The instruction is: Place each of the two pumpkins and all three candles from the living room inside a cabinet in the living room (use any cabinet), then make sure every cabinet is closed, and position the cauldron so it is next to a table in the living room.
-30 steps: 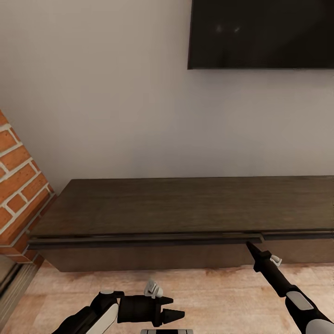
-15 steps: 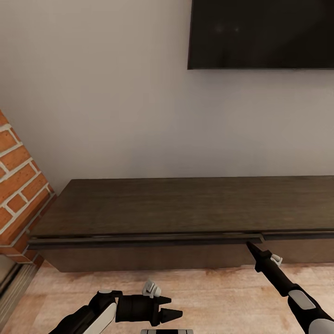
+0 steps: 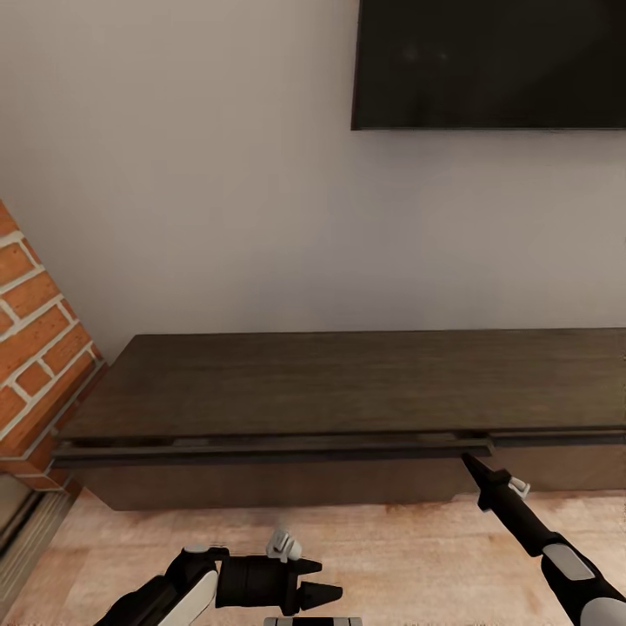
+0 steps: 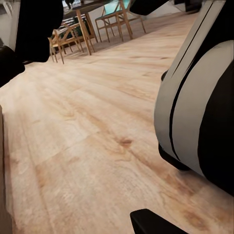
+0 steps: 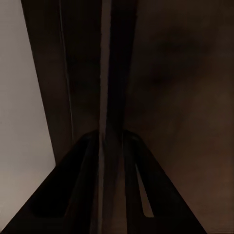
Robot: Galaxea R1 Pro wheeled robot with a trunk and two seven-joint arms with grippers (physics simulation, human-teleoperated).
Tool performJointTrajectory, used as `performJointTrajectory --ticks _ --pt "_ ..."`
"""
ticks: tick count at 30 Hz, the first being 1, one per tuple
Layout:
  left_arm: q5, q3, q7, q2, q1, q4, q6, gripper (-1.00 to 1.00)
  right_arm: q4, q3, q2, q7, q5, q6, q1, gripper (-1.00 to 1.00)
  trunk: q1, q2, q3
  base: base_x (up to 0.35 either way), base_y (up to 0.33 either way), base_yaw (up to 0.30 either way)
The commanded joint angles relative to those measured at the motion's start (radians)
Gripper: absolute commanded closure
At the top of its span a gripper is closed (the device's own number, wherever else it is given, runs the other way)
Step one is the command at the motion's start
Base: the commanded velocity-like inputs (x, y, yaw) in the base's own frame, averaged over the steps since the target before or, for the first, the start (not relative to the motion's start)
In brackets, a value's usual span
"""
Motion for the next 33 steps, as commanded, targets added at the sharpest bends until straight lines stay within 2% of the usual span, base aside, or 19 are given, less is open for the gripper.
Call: performJointTrajectory --ticks 1,7,8,33 --pt "0.009 -0.002 -0.004 0.001 0.001 -0.001 0.008 -1.0 0.004 -0.007 -0.002 0.007 0.001 0.001 0.0 1.0 0.0 0.0 -0.001 -0.146 0.0 0.0" --pt "0.009 -0.002 -0.036 0.002 0.004 -0.001 0.006 -1.0 0.004 -0.011 -0.004 0.003 -0.005 0.023 0.0 1.0 0.0 0.0 -0.001 -0.107 0.0 0.0" --pt "0.009 -0.002 -0.037 0.002 0.004 -0.001 0.006 -1.0 0.004 -0.022 -0.004 0.029 0.012 -0.064 0.0 1.0 0.0 0.0 -0.001 -0.16 0.0 0.0" --pt "0.008 -0.001 -0.041 0.002 0.004 -0.002 0.002 -1.0 0.004 -0.022 -0.004 0.03 0.012 -0.064 0.001 1.0 0.0 0.0 -0.001 -0.132 0.0 0.0"
